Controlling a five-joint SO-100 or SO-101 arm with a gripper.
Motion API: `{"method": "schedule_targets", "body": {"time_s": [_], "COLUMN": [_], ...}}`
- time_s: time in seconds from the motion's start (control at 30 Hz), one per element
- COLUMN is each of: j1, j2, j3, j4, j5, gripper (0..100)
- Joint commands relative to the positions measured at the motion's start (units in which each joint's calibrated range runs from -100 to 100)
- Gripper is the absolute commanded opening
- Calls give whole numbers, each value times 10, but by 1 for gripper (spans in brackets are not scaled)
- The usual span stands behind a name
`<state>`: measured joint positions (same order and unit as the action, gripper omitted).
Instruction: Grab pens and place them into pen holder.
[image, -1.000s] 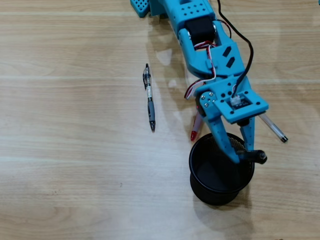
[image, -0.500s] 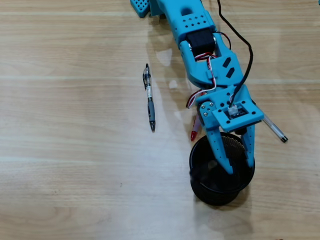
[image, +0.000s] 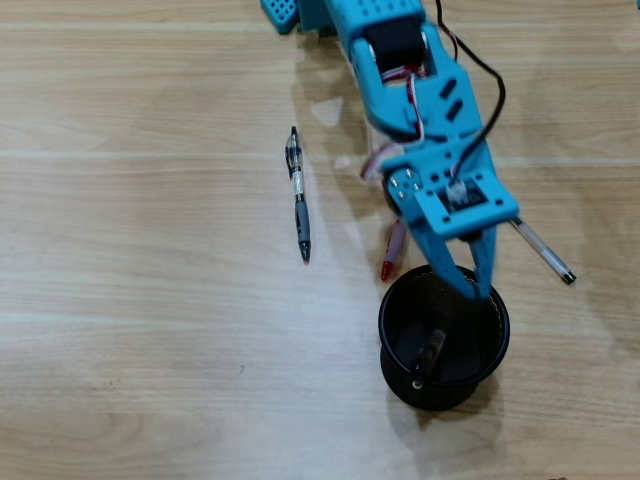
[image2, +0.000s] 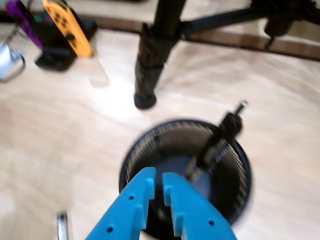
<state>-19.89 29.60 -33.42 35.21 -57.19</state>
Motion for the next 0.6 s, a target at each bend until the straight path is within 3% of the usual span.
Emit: {"method": "schedule_targets", "body": {"time_s": [0.0, 0.2, 0.57], "j1": [29, 73, 143], "j2": [-149, -302, -403], "j3": [19, 74, 113], "j4": [156, 362, 523], "j5": [41, 111, 265], "gripper": [2, 2, 2]}}
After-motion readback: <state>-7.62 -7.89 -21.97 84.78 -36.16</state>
